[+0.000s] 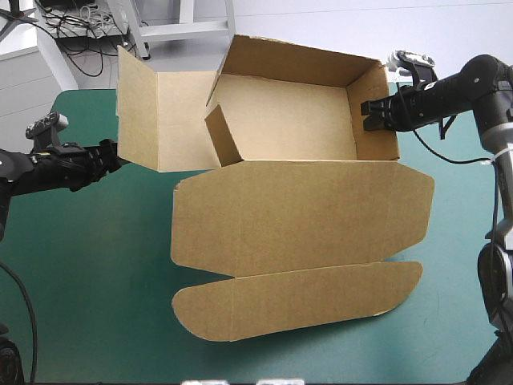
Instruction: Fold the box
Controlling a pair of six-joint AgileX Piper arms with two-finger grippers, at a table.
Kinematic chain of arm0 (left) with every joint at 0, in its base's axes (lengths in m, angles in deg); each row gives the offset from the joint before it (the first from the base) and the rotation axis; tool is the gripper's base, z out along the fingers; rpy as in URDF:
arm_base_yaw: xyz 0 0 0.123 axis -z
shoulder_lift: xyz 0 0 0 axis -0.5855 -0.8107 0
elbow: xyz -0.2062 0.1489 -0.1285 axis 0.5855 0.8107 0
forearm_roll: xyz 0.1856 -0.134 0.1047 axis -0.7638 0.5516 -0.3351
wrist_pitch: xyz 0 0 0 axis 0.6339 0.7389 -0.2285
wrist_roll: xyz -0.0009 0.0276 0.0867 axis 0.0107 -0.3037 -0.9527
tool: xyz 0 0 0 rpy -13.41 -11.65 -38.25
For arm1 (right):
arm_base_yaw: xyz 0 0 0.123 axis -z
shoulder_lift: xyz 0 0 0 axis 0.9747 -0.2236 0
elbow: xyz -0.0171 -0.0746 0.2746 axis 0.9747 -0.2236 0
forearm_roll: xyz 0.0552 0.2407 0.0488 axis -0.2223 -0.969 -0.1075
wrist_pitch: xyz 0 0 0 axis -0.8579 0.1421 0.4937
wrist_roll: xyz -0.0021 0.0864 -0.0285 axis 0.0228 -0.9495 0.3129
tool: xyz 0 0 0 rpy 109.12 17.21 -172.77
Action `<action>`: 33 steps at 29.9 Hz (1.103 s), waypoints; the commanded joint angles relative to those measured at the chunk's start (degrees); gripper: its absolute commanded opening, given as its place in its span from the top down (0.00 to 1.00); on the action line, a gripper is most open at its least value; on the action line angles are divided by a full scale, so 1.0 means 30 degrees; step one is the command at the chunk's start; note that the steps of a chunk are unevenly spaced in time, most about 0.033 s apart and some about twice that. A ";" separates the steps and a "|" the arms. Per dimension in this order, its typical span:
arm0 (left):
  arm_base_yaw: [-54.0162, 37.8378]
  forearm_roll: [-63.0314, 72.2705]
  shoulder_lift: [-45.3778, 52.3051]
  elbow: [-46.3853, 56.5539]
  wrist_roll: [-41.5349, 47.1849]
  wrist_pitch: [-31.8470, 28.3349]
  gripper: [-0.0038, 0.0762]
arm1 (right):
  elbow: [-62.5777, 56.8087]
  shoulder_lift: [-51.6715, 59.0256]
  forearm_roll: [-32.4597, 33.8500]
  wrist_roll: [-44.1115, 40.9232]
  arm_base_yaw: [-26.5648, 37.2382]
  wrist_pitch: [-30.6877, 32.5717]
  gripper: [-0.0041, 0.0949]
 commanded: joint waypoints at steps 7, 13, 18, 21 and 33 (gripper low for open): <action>-0.0014 0.7922 0.0616 -0.0589 -0.3973 0.3275 0.24 | 0.0458 0.0721 -0.1554 0.0270 -0.1292 0.0162 0.98; -0.0014 0.8508 0.0616 -0.0589 -0.4747 0.5400 0.24 | 0.0458 0.0292 -0.1492 0.0153 -0.2287 -0.0294 0.98; -0.0014 0.8508 0.0832 -0.0589 -0.4789 0.6640 0.24 | 0.0458 0.0011 0.0324 -0.0563 -0.3222 -0.0928 0.98; -0.0014 0.8563 0.1010 -0.0589 -0.4789 0.6980 0.24 | 0.0458 -0.0219 0.1201 -0.1014 -0.3860 -0.1113 0.98; -0.0014 0.8523 0.1927 -0.0589 -0.4789 0.6980 0.25 | 0.0458 -0.0905 0.1559 -0.1946 -0.5913 -0.3034 0.98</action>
